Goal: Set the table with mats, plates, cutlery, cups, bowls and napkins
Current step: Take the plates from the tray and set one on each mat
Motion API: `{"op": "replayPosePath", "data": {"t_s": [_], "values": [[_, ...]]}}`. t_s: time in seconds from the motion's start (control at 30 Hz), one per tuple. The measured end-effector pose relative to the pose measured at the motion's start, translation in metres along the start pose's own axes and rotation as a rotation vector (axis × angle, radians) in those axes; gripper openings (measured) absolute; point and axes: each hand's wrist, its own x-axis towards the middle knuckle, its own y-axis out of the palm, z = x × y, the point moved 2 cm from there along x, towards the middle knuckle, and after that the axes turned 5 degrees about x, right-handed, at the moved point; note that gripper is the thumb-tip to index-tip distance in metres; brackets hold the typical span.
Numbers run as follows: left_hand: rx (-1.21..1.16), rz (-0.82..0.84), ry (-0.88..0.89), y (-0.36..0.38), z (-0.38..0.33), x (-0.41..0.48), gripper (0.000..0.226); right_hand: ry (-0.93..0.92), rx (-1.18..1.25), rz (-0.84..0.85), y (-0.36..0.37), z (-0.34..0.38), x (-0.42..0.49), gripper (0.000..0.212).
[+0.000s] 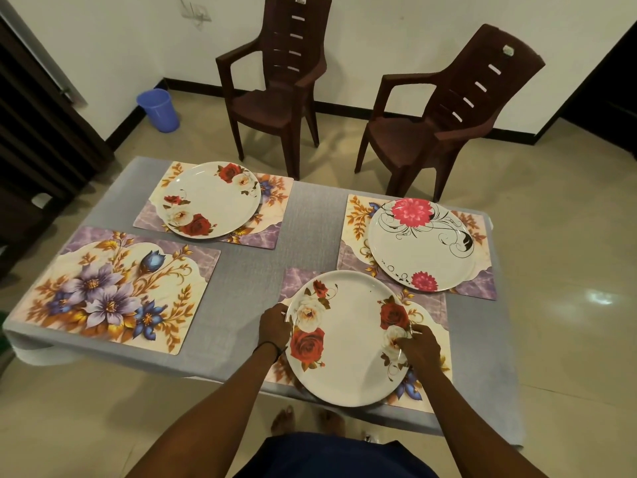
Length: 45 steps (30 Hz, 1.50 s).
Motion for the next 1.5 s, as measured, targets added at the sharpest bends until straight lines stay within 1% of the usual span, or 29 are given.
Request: {"op": "replayPosePath", "data": {"t_s": [0.1, 0.23, 0.37, 0.5, 0.63, 0.73, 0.83, 0.93, 1.07, 1.2, 1.33, 1.43, 1.5], "values": [[0.009, 0.032, -0.018, -0.001, 0.002, 0.002, 0.018, -0.025, -0.064, 0.017, 0.003, -0.001, 0.001, 0.044], [0.063, 0.068, -0.023, -0.002, 0.006, -0.001, 0.023, -0.053, -0.106, 0.040, 0.003, -0.006, 0.003, 0.051], [0.122, 0.101, 0.007, 0.000, 0.006, 0.002, 0.025, -0.068, -0.157, -0.007, 0.001, -0.009, 0.004, 0.046], [0.089, 0.095, -0.005, 0.002, 0.008, 0.003, 0.024, -0.045, -0.100, -0.078, -0.002, -0.007, 0.005, 0.041], [0.049, 0.052, -0.022, 0.004, 0.003, -0.001, 0.022, -0.033, -0.109, -0.081, -0.002, -0.010, 0.009, 0.034], [0.108, 0.107, -0.025, 0.009, 0.003, 0.000, 0.019, -0.038, -0.079, -0.100, -0.007, -0.014, 0.011, 0.032], [0.142, 0.158, 0.007, 0.021, -0.002, -0.001, 0.020, -0.008, -0.026, -0.155, -0.021, -0.021, 0.009, 0.028], [0.149, 0.154, 0.026, 0.036, -0.004, -0.003, 0.024, 0.004, -0.006, -0.173, -0.033, -0.024, 0.007, 0.029], [0.140, 0.145, 0.039, 0.041, -0.012, -0.004, 0.020, -0.012, -0.011, -0.146, -0.040, -0.028, 0.008, 0.033], [0.114, 0.128, 0.033, 0.030, -0.019, -0.006, 0.028, -0.080, -0.016, -0.125, -0.035, -0.028, 0.006, 0.028], [0.069, 0.149, 0.037, 0.023, -0.024, -0.010, 0.030, -0.137, 0.014, -0.137, -0.033, -0.023, 0.003, 0.027], [0.054, 0.170, 0.034, 0.023, -0.023, -0.014, 0.033, -0.108, 0.033, -0.139, -0.033, -0.024, 0.003, 0.030], [0.012, 0.147, 0.030, 0.024, -0.021, -0.017, 0.039, -0.071, 0.036, -0.148, -0.033, -0.023, 0.005, 0.028]]}}
